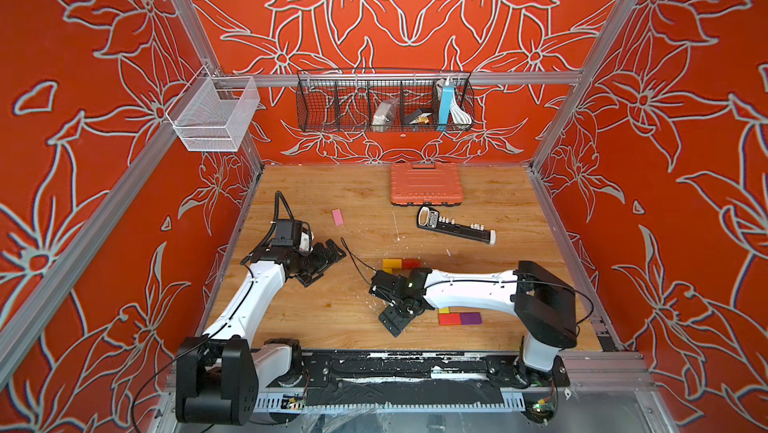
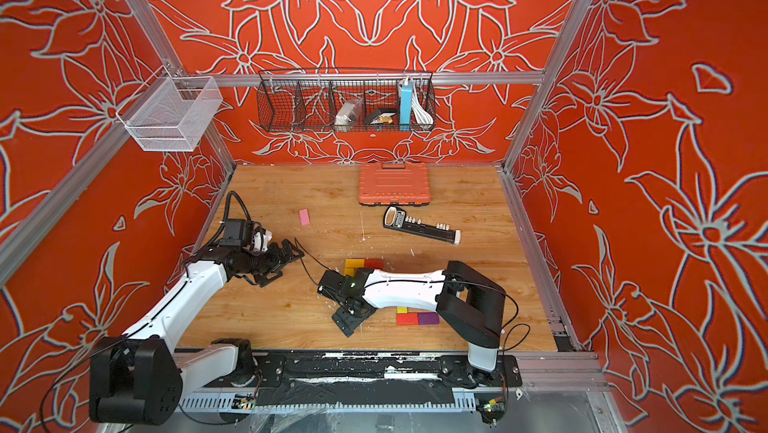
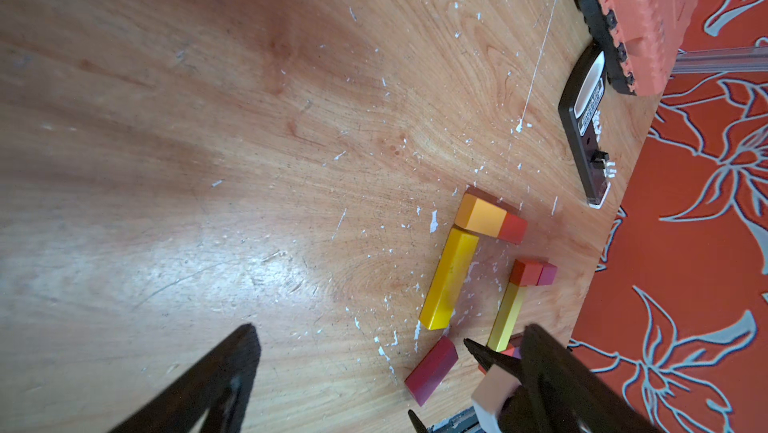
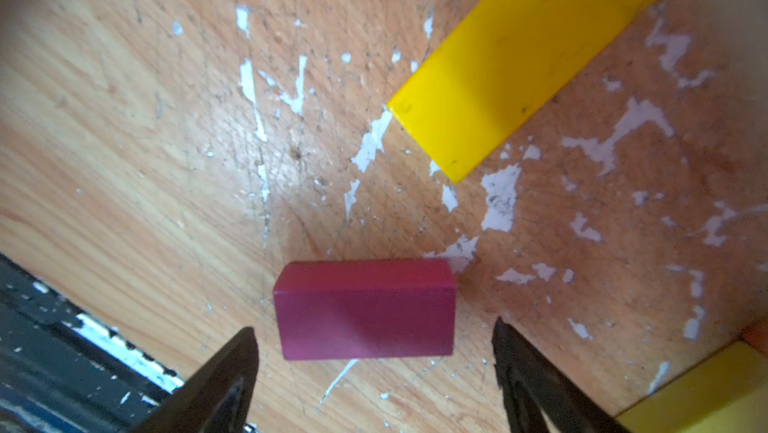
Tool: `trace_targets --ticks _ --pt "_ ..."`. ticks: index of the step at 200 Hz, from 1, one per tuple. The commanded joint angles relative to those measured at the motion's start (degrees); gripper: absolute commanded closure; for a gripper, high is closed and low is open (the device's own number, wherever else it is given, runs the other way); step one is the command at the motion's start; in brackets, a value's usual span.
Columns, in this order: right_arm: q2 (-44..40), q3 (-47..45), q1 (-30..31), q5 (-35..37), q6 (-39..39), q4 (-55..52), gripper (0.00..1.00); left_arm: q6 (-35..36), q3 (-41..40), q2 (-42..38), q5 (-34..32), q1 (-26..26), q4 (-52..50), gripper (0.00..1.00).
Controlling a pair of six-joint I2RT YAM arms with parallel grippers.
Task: Assemble the letter c with building blocks
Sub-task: Assemble the building block at the center of the board.
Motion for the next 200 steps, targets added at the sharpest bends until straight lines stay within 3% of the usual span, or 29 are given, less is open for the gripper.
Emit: trace_targets --ticks 1,71,146,200 --pt "1.4 1.5 0.4 -0.6 0.8 0.3 0.14 0.9 1.2 0.0 1.1 0.4 -0.1 0.02" --pt "1.6 1.7 0.5 -2.7 3.2 0.8 0.38 0.3 0.9 -0.5 1.5 0.4 0.1 0.02" --pt "0.6 11.4 0.4 4.8 22.5 -6.4 0.43 0.2 0.3 -0.4 2.4 0.5 0.6 0.02" --pt "1.8 11.1 0.5 6.4 36.8 -6.1 0.44 -0.1 0.0 -0.5 2.6 0.5 0.5 0.02"
